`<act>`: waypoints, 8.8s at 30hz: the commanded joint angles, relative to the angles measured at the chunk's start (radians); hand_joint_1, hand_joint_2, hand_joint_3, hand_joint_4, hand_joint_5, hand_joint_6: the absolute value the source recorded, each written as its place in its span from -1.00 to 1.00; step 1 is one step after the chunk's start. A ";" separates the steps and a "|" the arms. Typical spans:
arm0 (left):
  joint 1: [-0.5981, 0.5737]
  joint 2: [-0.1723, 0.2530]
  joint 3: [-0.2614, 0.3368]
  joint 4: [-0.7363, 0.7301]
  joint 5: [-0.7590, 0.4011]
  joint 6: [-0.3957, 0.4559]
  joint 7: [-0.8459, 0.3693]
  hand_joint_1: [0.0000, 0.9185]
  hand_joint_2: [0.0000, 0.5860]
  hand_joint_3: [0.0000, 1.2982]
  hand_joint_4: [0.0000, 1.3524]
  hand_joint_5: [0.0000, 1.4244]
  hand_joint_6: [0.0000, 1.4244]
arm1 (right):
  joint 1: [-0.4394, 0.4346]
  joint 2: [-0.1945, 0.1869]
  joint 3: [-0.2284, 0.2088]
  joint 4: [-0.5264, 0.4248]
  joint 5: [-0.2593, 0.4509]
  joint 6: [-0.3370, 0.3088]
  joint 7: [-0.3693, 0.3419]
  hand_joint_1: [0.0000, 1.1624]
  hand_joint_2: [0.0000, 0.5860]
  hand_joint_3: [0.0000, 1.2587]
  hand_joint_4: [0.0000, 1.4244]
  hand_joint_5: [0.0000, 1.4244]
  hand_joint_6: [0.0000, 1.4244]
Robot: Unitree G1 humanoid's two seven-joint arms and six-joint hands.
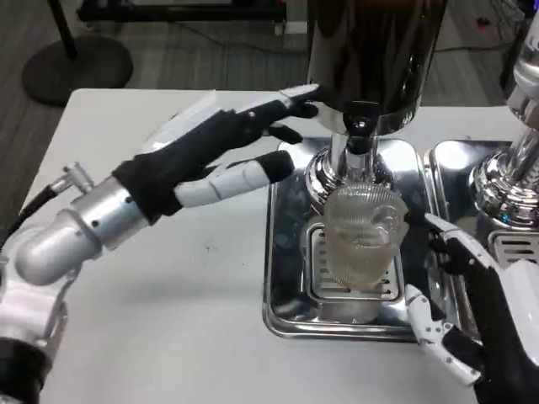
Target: Grasp the cup under the faucet to collect the drink, then remove the cup.
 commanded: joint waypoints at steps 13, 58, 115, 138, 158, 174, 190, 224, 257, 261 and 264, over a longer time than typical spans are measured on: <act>-0.104 -0.036 0.020 0.047 -0.006 0.045 -0.143 -1.00 -0.62 -0.75 -0.80 -0.75 -0.53 | 0.010 0.017 0.036 0.039 -0.004 -0.010 -0.038 -0.13 0.77 -0.60 -0.72 -0.63 -0.50; -0.128 0.013 0.009 0.064 0.008 -0.064 -0.264 -1.00 -0.65 -0.69 -0.76 -0.73 -0.60 | -0.082 0.041 0.006 0.106 0.120 0.099 0.024 -0.15 -0.12 -1.00 -1.00 -0.88 -0.70; -0.065 0.034 -0.003 -0.004 0.019 -0.021 -0.254 -1.00 -0.51 -0.67 -0.76 -0.74 -0.63 | -0.371 0.053 0.024 0.409 0.297 0.116 0.098 -0.12 -0.36 -1.00 -1.00 -1.00 -0.80; -0.045 0.043 -0.005 -0.013 0.024 -0.010 -0.252 -1.00 -0.51 -0.66 -0.76 -0.76 -0.64 | -0.397 0.089 0.060 0.413 0.214 0.161 0.018 0.04 -0.37 -1.00 -0.95 -0.83 -0.59; -0.034 0.050 0.001 -0.024 0.019 0.003 -0.250 -1.00 -0.63 -0.71 -0.81 -0.79 -0.66 | -0.397 0.103 0.073 0.398 0.177 0.171 -0.016 0.02 -0.36 -0.83 -0.85 -0.71 -0.50; 0.020 0.048 0.100 -0.027 0.001 0.022 -0.106 -1.00 -0.70 -0.86 -0.97 -0.84 -0.65 | -0.399 0.126 0.078 0.396 0.152 0.178 -0.046 0.03 -0.34 -0.78 -0.81 -0.67 -0.49; 0.086 0.076 0.163 0.070 0.007 0.046 -0.061 -1.00 -0.55 -0.82 -0.91 -0.83 -0.64 | -0.392 0.142 0.090 0.401 0.123 0.168 -0.117 0.04 -0.32 -0.66 -0.67 -0.53 -0.35; 0.077 0.049 0.062 0.165 0.096 0.004 -0.139 -1.00 -0.45 -0.80 -0.89 -0.84 -0.69 | -0.335 0.139 0.092 0.354 0.087 0.141 -0.239 0.10 -0.28 -0.43 -0.44 -0.24 -0.09; 0.036 0.043 0.008 0.218 0.169 -0.078 -0.124 -1.00 -0.42 -0.82 -0.92 -0.89 -0.73 | -0.260 0.129 0.087 0.277 0.071 0.044 -0.335 0.12 -0.26 -0.33 -0.31 -0.07 0.15; 0.037 0.044 0.004 0.213 0.166 -0.093 -0.128 -1.00 -0.41 -0.82 -0.92 -0.89 -0.73 | -0.201 0.117 0.091 0.215 0.066 0.037 -0.320 0.12 -0.26 -0.31 -0.30 -0.06 0.15; 0.039 0.044 0.003 0.208 0.162 -0.101 -0.132 -1.00 -0.41 -0.82 -0.92 -0.89 -0.73 | -0.165 0.112 0.093 0.177 0.066 0.035 -0.306 0.12 -0.26 -0.31 -0.30 -0.06 0.15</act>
